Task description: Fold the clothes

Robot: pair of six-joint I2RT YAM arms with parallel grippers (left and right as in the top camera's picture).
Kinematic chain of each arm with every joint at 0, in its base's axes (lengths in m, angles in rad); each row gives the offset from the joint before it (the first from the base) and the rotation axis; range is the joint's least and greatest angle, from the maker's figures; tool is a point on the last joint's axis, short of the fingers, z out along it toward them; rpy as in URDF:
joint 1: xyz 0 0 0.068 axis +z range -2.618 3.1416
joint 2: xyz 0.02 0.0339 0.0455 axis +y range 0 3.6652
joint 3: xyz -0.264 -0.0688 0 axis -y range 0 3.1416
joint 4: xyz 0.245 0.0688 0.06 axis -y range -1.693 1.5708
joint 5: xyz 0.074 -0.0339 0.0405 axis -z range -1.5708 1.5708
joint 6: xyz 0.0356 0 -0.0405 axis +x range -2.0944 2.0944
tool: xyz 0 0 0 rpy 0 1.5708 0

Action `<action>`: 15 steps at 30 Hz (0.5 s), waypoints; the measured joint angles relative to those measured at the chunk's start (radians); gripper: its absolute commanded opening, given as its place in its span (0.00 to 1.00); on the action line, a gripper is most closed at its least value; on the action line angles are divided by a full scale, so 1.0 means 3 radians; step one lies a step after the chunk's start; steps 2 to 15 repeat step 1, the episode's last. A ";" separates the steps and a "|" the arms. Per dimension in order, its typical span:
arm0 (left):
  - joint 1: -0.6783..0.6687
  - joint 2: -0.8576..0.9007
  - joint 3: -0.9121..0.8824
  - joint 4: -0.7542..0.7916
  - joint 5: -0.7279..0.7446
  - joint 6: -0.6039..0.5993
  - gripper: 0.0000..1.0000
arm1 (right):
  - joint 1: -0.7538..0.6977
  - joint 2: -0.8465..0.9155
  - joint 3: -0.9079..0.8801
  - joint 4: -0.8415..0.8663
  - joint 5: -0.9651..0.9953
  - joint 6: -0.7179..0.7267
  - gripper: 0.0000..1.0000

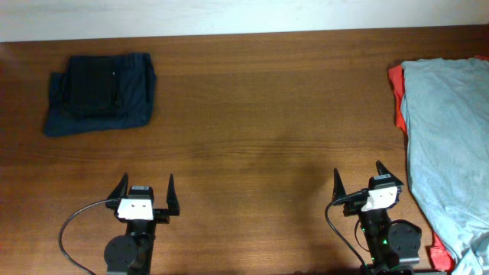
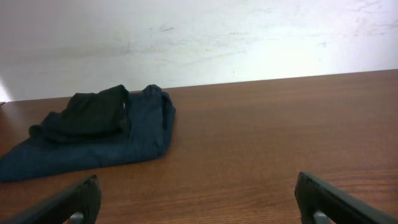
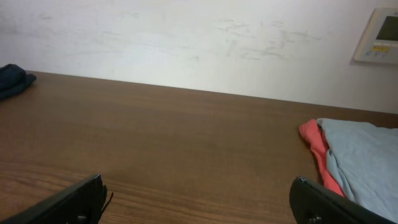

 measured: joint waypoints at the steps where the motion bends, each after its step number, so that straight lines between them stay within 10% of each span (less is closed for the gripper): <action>1: 0.0000 0.0000 0.0000 0.0000 0.0000 0.0000 0.99 | 0.0000 0.0000 0.0000 0.0000 0.0000 0.0003 0.98; 15: 0.0000 0.0000 0.0000 0.0000 0.0000 0.0000 0.99 | 0.0000 0.0000 0.0000 0.0000 0.0000 0.0003 0.98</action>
